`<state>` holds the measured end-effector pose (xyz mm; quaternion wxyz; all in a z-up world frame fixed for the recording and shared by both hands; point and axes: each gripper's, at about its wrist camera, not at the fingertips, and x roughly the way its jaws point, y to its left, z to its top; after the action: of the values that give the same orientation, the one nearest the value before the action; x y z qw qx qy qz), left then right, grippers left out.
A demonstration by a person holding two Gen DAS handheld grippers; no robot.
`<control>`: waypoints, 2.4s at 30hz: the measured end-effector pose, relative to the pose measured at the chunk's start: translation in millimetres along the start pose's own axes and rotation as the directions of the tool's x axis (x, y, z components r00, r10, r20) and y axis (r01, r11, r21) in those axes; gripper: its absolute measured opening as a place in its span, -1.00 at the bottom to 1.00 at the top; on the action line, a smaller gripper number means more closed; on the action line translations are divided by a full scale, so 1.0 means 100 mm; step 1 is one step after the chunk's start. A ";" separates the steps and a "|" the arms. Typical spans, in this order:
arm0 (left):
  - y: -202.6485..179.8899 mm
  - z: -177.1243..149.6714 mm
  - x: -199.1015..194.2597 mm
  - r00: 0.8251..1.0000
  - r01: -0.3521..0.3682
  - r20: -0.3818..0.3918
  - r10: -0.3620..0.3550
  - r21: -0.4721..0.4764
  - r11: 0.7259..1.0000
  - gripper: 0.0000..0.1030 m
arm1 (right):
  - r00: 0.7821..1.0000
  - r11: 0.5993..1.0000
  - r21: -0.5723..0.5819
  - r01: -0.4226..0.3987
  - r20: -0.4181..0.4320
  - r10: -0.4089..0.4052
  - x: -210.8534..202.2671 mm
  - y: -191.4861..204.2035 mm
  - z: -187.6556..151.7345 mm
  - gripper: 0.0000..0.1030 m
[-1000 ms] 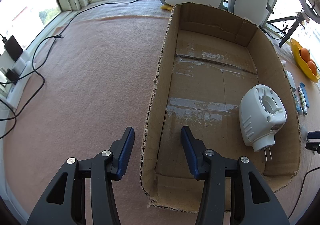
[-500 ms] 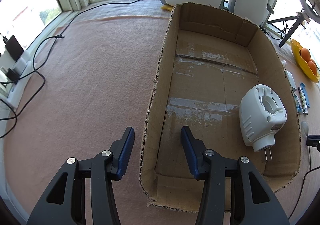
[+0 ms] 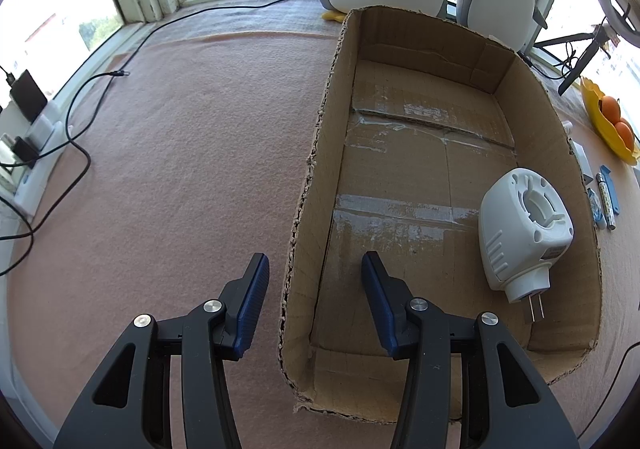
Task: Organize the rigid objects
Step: 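Carry the grey spoon into the box and release it, then move the right tool to the blue phone stand and grasp it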
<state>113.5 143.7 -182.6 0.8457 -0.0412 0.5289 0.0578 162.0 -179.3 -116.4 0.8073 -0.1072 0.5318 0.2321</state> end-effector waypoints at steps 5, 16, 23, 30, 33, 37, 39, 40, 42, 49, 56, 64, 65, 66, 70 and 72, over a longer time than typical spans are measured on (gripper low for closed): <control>0.00 0.00 0.00 1.000 0.001 0.000 -0.001 -0.001 1.000 -0.08 | 0.994 0.999 -0.035 -0.019 0.106 0.023 -0.05 0.28 0.45 -0.87; 0.01 0.00 -0.01 1.000 0.011 0.006 -0.011 -0.008 1.000 -0.08 | 0.958 0.988 -0.053 -0.143 0.244 0.152 -0.07 1.14 1.12 -0.87; 0.01 0.00 -0.01 1.000 0.017 0.010 -0.017 -0.010 1.000 -0.08 | 0.922 0.951 0.044 -0.306 0.263 0.285 0.14 1.43 1.39 -0.87; 0.03 -0.01 0.00 1.000 0.026 0.013 -0.026 -0.011 1.000 -0.08 | 0.928 0.928 0.140 -0.346 0.201 0.315 0.57 1.59 1.43 -0.87; 0.04 -0.01 0.00 0.999 0.029 0.013 -0.029 -0.011 1.000 -0.08 | 0.939 0.937 0.132 -0.323 0.170 0.299 0.68 1.67 1.39 -0.87; 0.05 0.00 0.01 0.999 0.030 0.014 -0.030 -0.009 1.000 -0.08 | 0.945 0.944 0.115 -0.308 0.149 0.291 0.72 1.71 1.37 -0.80; 0.05 0.00 0.01 0.999 0.030 0.014 -0.030 -0.008 1.000 -0.08 | 0.948 0.949 0.107 -0.298 0.153 0.280 0.68 1.71 1.36 -0.45; 0.05 0.00 0.01 0.999 0.030 0.015 -0.030 -0.008 1.000 -0.08 | 0.949 0.953 0.102 -0.286 0.164 0.268 0.65 1.71 1.35 -0.20; 0.05 0.00 0.01 0.999 0.029 0.015 -0.029 -0.008 1.000 -0.08 | 0.953 0.961 0.092 -0.262 0.183 0.243 0.59 1.70 1.34 -0.14; 0.05 0.00 0.01 1.000 0.024 0.016 -0.024 -0.004 1.000 -0.08 | 0.953 0.967 0.082 -0.243 0.207 0.222 0.36 1.61 1.28 -0.08; 0.04 -0.01 0.00 1.000 0.020 0.017 -0.020 0.003 1.000 -0.08 | 0.951 0.973 0.089 -0.213 0.249 0.186 -0.02 1.43 1.16 0.03; 0.03 -0.01 0.00 1.000 0.019 0.017 -0.019 0.010 1.000 -0.08 | 0.953 0.981 0.128 -0.148 0.285 0.107 -0.54 1.05 0.97 0.06; 0.03 -0.01 0.00 1.000 0.018 0.017 -0.019 0.009 1.000 -0.08 | 0.954 0.982 0.131 -0.136 0.284 0.094 -0.61 1.00 0.93 0.07; 0.03 -0.01 0.00 1.000 0.018 0.017 -0.018 0.010 1.000 -0.08 | 0.955 0.983 0.131 -0.128 0.285 0.086 -0.68 0.95 0.89 0.08; 0.02 -0.01 0.01 1.000 0.016 0.017 -0.016 0.015 1.000 -0.08 | 0.958 0.986 0.144 -0.080 0.284 0.036 -0.93 0.74 0.70 0.11; 0.01 -0.01 0.01 1.000 0.015 0.016 -0.015 0.018 1.000 -0.08 | 0.958 0.983 0.166 -0.075 0.286 0.025 -1.06 0.60 0.59 0.13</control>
<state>112.9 144.9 -183.7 0.8508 -0.0370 0.5221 0.0471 146.0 -129.6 8.6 0.8752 0.0119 0.4318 0.2178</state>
